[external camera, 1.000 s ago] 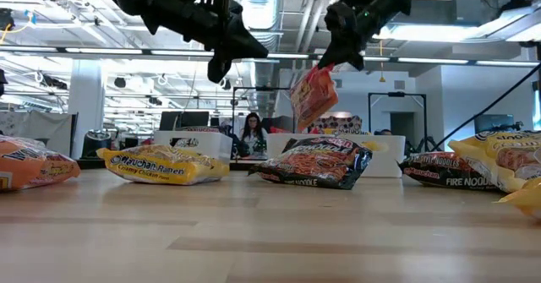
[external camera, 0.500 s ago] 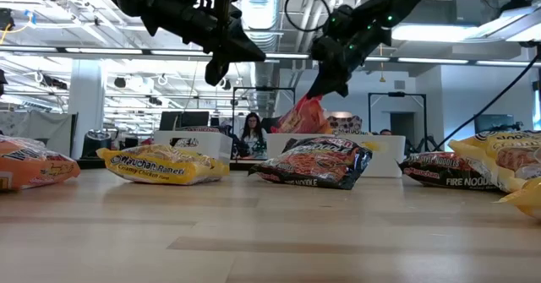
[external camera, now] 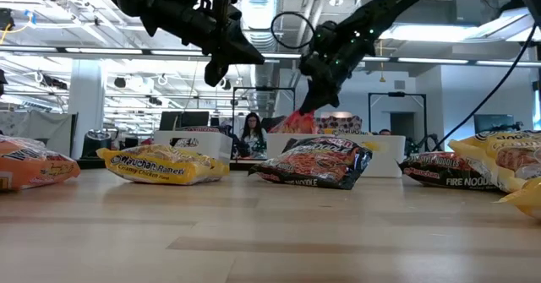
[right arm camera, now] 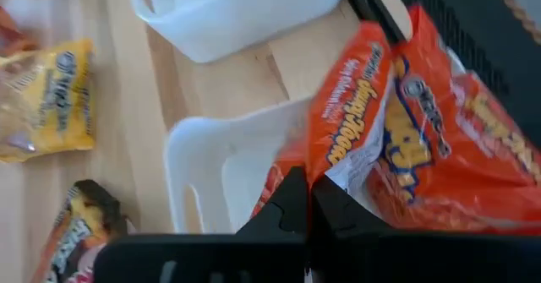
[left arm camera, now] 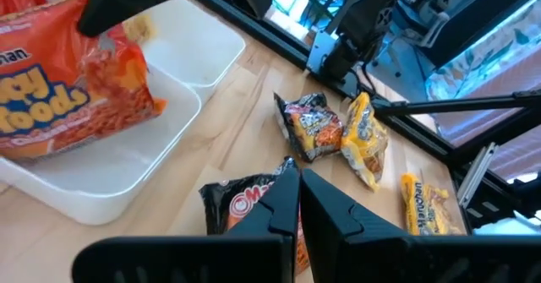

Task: Sort Maruchan noodles
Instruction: Put the red noodle pack into the middle white bin

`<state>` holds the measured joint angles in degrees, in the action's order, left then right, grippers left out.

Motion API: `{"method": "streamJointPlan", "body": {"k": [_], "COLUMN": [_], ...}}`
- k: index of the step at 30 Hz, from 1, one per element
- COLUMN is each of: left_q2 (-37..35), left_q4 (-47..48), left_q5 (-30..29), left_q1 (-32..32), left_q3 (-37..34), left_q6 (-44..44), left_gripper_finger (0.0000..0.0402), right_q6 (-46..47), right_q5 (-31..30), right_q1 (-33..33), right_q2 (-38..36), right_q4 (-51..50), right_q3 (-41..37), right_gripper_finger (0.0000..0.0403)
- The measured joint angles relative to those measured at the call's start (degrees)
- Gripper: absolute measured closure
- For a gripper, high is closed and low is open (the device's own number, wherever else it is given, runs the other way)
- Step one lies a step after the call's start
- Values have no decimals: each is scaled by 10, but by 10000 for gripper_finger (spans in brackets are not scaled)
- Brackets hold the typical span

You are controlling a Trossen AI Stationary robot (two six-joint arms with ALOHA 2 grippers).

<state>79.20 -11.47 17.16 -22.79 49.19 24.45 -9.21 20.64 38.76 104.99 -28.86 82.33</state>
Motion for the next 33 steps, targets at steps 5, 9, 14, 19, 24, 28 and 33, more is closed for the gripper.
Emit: {"method": "streamJointPlan", "body": {"k": [5,9,14,19,24,28,33], "left_q2": [0,0,0,0,0,0,0], "left_q4": [19,22,22,22,21,21,21], "left_q5": [0,0,0,2,2,2,4], "left_q1": [0,0,-4,-12,-20,-24,-24], "left_q3": [0,-1,-1,-1,-1,-1,-1], "left_q6": [0,0,0,0,0,0,0], "left_gripper_finger": [401,402,401,401,401,401,401], "right_q6": [5,-3,15,27,35,50,80], "right_q5": [-69,-105,-115,-122,-122,-116,-3], "right_q1": [0,0,3,3,7,6,-9], "right_q2": [12,12,12,9,8,7,7], "right_q4": [-10,-11,-11,-43,-105,-159,-230], "right_q3": [9,10,10,20,69,107,122], "right_gripper_finger": [361,324,270,223,199,199,203]}}
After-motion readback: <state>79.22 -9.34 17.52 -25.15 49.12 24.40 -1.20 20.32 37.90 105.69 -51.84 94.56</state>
